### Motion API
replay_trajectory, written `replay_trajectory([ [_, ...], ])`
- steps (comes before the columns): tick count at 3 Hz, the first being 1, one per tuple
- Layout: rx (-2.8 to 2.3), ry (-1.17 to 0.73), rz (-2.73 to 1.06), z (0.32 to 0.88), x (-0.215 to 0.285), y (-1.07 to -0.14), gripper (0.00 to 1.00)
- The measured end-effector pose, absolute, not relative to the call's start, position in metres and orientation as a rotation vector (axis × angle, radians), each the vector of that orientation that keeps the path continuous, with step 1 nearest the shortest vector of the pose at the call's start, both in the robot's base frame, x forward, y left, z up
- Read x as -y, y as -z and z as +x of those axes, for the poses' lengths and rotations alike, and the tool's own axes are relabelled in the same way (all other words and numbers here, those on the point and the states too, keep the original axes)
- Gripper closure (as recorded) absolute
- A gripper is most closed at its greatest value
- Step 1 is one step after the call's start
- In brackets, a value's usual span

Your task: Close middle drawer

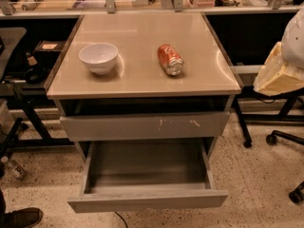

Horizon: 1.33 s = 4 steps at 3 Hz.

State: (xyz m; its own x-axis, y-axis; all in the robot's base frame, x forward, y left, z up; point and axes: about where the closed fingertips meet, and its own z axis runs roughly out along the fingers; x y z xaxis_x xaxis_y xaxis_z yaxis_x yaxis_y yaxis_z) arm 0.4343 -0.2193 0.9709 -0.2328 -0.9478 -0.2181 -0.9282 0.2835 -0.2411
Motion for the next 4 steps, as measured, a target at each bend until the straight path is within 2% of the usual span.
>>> replay_trajectory([
  [1, -2.271, 0.074, -1.695, 0.414, 0.22, -0.947, 1.0],
  [4, -2.455, -0.179, -1.735, 0.307, 0.2, -0.779, 1.0],
])
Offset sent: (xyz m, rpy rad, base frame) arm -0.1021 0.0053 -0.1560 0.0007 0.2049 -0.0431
